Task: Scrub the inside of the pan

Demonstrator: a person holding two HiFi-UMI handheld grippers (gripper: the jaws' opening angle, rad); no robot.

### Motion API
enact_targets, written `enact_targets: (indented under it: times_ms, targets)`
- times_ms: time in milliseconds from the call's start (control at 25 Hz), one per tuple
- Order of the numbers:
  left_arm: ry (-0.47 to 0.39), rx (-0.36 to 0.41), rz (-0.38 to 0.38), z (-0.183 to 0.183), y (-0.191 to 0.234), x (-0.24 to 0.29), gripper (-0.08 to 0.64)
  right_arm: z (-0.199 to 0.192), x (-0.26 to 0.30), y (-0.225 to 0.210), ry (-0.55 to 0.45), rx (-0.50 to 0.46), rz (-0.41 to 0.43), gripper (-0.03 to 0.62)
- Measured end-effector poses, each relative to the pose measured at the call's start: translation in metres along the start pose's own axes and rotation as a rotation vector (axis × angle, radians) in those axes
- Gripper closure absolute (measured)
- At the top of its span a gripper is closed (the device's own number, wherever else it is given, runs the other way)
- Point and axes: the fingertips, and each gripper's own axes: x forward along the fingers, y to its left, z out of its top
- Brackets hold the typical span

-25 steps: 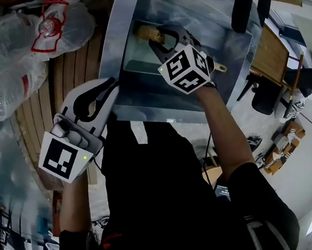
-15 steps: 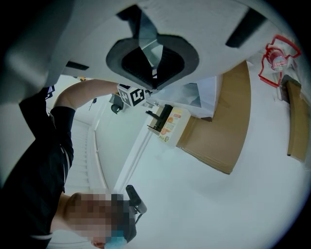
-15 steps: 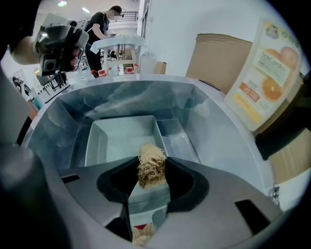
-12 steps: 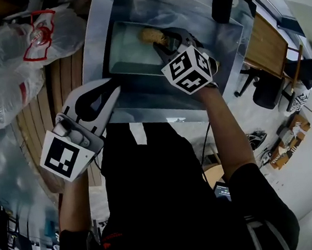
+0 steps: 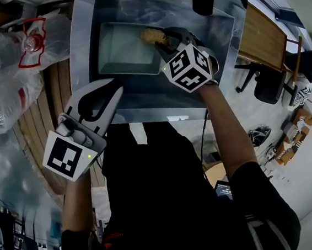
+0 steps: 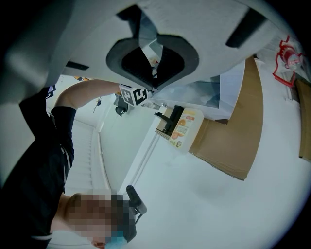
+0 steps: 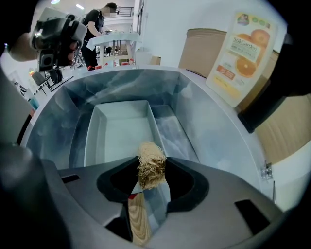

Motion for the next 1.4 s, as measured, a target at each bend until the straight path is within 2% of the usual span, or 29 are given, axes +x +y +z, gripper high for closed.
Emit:
enact_targets:
  times_ms: [200,400,680,960,1400]
  targets:
    - [-0.007,0.003,0.008,0.001,-0.001,-0.005,0.522,0.003,-0.003,0.0,-0.012,0.0,-0.013,0.428]
    - [-0.016,0.0,0.027,0.002,0.006,-0.021,0.522,0.03,-0.011,0.008,-0.059,-0.019,-0.02,0.428]
    - [-0.036,-0.006,0.057,0.001,0.017,-0.05,0.522,0.072,-0.005,0.044,-0.089,-0.074,0.03,0.428]
    - [-0.039,-0.025,0.096,-0.007,0.032,-0.081,0.522,0.095,0.01,0.066,-0.085,-0.098,0.065,0.428]
    - [-0.045,-0.029,0.104,-0.009,0.043,-0.089,0.522,0.091,0.026,0.069,-0.035,-0.117,0.07,0.428]
